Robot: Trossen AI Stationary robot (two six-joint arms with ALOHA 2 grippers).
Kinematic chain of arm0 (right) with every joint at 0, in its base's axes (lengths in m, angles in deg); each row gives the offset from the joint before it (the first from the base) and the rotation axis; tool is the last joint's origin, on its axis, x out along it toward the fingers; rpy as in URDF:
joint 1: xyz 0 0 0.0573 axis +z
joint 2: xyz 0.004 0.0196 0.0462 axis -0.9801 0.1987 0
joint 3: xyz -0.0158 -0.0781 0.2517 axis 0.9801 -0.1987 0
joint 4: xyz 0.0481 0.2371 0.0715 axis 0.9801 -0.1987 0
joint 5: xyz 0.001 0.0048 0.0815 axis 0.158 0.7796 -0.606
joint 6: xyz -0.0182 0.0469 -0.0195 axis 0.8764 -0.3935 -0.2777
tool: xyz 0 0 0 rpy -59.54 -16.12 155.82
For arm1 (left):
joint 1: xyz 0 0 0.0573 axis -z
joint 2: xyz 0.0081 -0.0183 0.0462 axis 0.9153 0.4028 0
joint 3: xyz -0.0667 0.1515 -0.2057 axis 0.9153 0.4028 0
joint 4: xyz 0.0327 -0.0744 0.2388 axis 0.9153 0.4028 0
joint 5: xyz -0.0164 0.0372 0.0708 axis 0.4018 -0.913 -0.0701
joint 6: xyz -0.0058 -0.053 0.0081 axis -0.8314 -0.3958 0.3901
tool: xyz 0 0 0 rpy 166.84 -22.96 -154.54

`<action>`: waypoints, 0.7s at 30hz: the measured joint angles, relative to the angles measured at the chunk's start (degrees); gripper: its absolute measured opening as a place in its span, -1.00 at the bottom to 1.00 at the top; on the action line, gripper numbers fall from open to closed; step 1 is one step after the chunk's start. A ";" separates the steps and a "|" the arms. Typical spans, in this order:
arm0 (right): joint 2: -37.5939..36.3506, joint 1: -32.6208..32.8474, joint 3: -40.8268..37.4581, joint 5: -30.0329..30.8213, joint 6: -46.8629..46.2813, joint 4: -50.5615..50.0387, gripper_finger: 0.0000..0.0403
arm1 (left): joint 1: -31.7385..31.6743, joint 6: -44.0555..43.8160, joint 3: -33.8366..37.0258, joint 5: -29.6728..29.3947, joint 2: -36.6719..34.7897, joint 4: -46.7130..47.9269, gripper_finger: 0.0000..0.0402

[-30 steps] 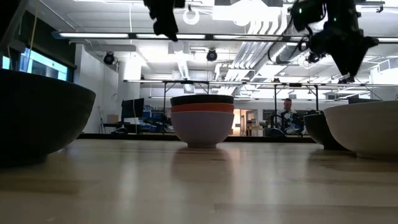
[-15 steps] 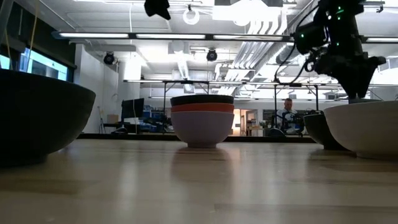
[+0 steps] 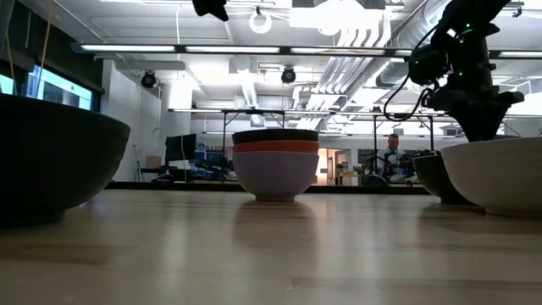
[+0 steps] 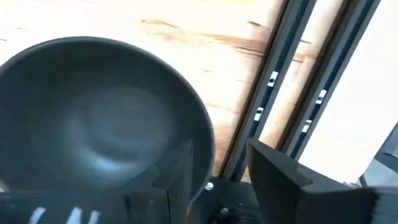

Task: Nest bowls inside each other
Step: Stack the top black bowl on top of the black bowl

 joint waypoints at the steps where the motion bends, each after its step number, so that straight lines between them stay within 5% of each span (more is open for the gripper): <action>1: 0.00 -0.22 0.00 -0.55 0.33 0.16 -0.28 | 0.02 0.06 0.00 0.00 0.00 0.00 0.07; 8: 0.00 -0.18 0.00 -6.23 3.64 0.56 -0.28 | -0.08 2.26 0.00 -2.76 0.00 3.11 0.07; 21: 0.00 -0.53 -1.11 -1.95 3.47 -1.90 -0.28 | -2.31 4.26 0.36 -14.60 -4.72 6.61 0.07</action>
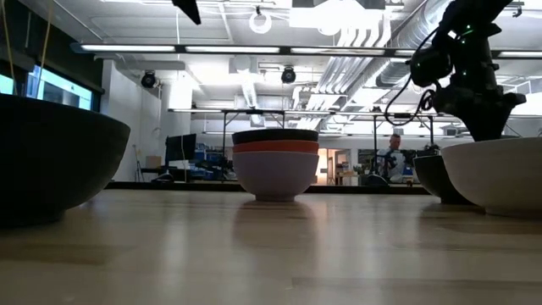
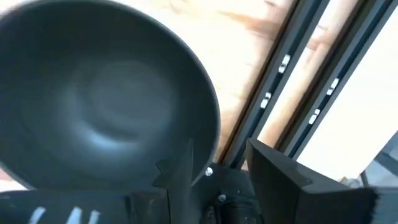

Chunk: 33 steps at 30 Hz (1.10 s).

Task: Nest bowls inside each other
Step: Stack the top black bowl on top of the black bowl

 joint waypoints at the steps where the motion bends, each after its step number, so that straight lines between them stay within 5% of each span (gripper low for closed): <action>1: 0.02 -0.18 -0.54 -0.27 0.13 -0.02 -0.28 | -0.17 -0.34 0.42 0.26 -0.34 0.02 0.07; 11: -0.20 0.20 -8.97 -10.74 -1.84 3.35 -0.28 | -2.33 -10.52 6.20 9.23 -4.96 0.06 0.07; 21: -0.20 1.58 -7.57 -9.31 -4.69 8.17 -0.30 | -2.26 -13.86 6.18 9.60 -6.76 -0.44 0.07; 33: 0.33 1.58 -7.52 -9.12 -6.57 11.47 -0.78 | 0.10 -15.12 6.18 9.39 -6.78 -2.28 0.07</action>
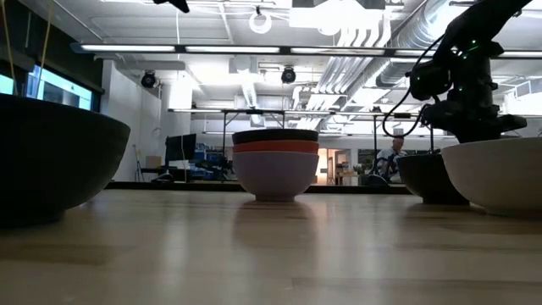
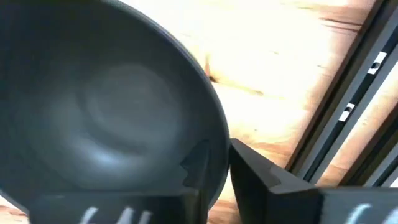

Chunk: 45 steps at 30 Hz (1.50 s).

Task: Nest bowls inside each other
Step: Stack the top black bowl on top of the black bowl

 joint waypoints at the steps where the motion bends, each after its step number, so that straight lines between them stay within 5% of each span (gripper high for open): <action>1: 0.00 0.00 0.00 0.02 -0.22 0.34 -0.81 | 0.10 -0.11 0.00 -0.19 0.00 -0.45 0.07; 6: 0.00 0.02 0.00 0.02 -1.30 3.38 -0.98 | 0.47 -0.48 0.00 -0.48 0.00 -1.04 0.07; 22: -0.15 0.53 3.02 -5.85 -4.98 2.78 -1.00 | 0.45 2.22 0.00 -1.63 0.00 -1.02 0.07; 34: 1.00 3.23 27.46 -4.84 -7.66 -9.76 -1.00 | -0.12 5.57 0.00 -1.90 0.00 -0.51 0.07; 45: 17.19 14.24 55.38 -1.94 -8.98 -19.24 -1.00 | -6.39 8.38 1.36 -6.64 -0.60 1.30 0.07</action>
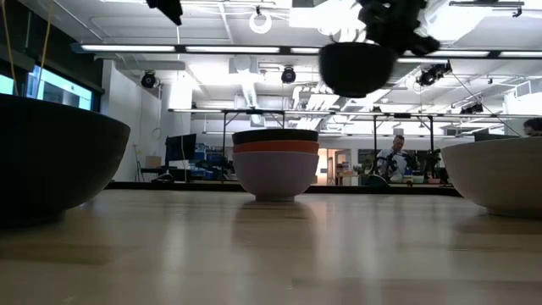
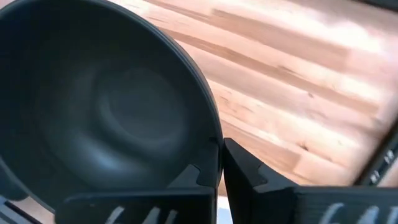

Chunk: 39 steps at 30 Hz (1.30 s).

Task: Nest bowls inside each other
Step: Stack the top black bowl on top of the black bowl

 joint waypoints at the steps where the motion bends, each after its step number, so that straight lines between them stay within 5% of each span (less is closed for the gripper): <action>1: 1.82 1.16 2.05 0.06 0.04 0.07 -1.00 | -0.64 0.28 0.93 0.05 -0.41 -0.03 0.07; 17: 25.51 12.23 18.95 -2.68 1.53 1.56 -1.00 | -7.94 0.75 24.16 7.81 -15.11 -7.55 0.07; 39: 35.91 14.64 19.17 -2.64 0.19 4.10 -1.00 | -8.42 0.62 26.14 8.79 -19.66 -9.66 0.07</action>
